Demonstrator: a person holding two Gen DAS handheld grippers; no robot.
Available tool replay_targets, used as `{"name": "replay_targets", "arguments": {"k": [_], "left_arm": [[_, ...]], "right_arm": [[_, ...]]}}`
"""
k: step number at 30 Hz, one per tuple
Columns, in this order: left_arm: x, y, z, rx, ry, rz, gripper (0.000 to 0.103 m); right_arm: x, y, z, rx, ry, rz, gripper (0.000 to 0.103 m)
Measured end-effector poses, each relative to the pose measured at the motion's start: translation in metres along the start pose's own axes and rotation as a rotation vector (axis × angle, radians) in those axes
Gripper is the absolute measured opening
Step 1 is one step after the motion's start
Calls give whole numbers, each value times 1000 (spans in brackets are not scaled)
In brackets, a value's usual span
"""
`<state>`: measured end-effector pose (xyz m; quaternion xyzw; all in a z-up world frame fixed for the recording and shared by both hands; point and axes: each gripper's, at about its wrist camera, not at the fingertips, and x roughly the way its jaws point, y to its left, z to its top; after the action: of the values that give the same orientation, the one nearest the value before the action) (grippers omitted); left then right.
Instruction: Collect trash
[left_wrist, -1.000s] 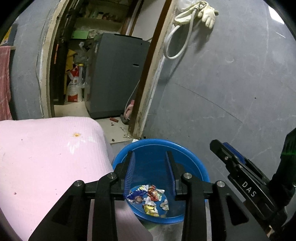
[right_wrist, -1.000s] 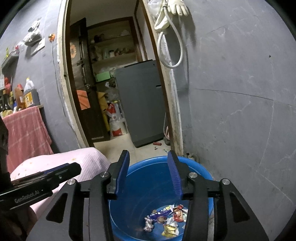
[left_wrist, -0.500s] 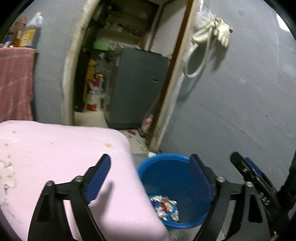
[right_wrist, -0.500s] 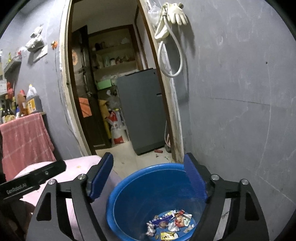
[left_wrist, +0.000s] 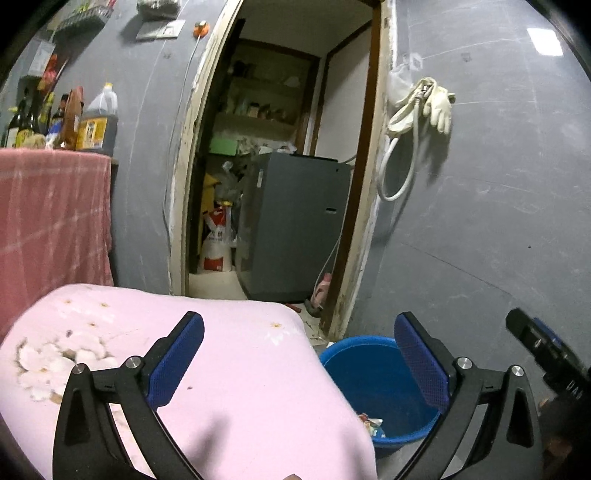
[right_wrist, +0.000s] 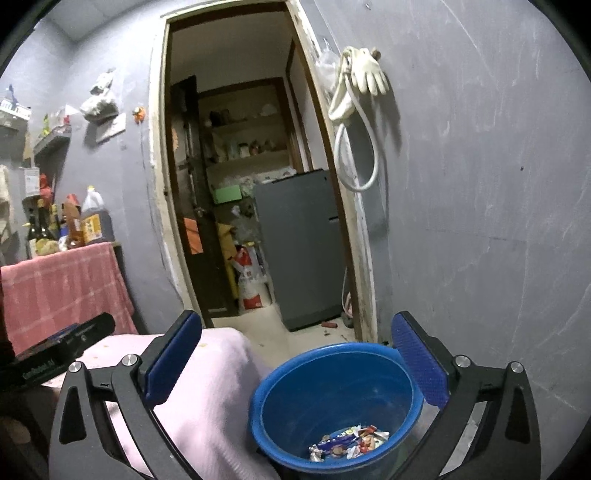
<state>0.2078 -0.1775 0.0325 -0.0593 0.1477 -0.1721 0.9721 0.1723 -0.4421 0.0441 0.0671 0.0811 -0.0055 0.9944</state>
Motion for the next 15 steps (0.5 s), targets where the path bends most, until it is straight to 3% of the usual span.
{"name": "replay_targets", "arguments": {"k": [15], "left_arm": [[-86, 12, -22, 25, -8, 32, 101]], "right_arm": [[-81, 46, -2, -136, -13, 23, 103]]}}
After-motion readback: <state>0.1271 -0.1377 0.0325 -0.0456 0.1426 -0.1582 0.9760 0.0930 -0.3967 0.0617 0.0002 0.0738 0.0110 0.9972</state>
